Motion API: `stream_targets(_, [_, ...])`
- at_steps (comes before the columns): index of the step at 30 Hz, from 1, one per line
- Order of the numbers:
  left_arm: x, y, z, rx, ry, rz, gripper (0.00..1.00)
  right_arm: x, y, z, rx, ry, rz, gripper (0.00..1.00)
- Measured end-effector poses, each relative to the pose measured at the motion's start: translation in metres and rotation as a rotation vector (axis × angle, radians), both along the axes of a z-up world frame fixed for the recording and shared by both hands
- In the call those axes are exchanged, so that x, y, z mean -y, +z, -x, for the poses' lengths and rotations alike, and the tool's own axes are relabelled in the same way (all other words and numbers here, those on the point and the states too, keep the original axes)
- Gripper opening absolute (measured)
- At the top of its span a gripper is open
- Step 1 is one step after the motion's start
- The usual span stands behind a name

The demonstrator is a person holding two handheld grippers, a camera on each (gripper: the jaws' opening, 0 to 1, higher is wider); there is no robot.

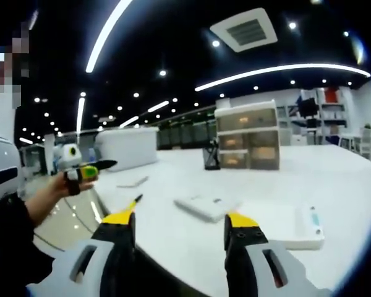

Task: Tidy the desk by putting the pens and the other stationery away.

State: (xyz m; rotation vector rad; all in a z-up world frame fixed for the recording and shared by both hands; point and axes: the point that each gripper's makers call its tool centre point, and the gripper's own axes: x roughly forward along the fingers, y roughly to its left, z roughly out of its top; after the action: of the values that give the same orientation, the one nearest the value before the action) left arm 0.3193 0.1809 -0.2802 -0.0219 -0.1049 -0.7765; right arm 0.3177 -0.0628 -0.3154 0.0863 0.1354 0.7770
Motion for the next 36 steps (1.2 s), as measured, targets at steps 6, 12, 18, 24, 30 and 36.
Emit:
stream_targets(6, [0.003,-0.005,0.002,-0.006,-0.009,-0.035,0.61,-0.003,0.0,-0.001,-0.001,0.004,0.004,0.55])
stream_targets(12, [0.01,-0.011,0.004,-0.007,-0.037,-0.085,0.61,-0.005,-0.002,0.0,-0.011,0.015,0.019,0.58])
stream_targets(18, [0.012,-0.013,0.003,-0.002,-0.052,-0.158,0.61,-0.003,0.001,0.0,-0.009,0.016,0.012,0.58])
stream_targets(24, [0.016,-0.014,0.001,0.021,-0.084,-0.31,0.6,-0.004,-0.001,0.003,-0.016,0.026,0.005,0.58])
stream_targets(30, [0.026,-0.012,-0.007,0.067,-0.147,-0.551,0.57,-0.004,-0.005,0.007,-0.029,0.039,0.0,0.59])
stream_targets(36, [0.045,-0.016,-0.012,0.092,-0.266,-0.774,0.57,-0.003,-0.01,0.011,-0.039,0.045,-0.003,0.6])
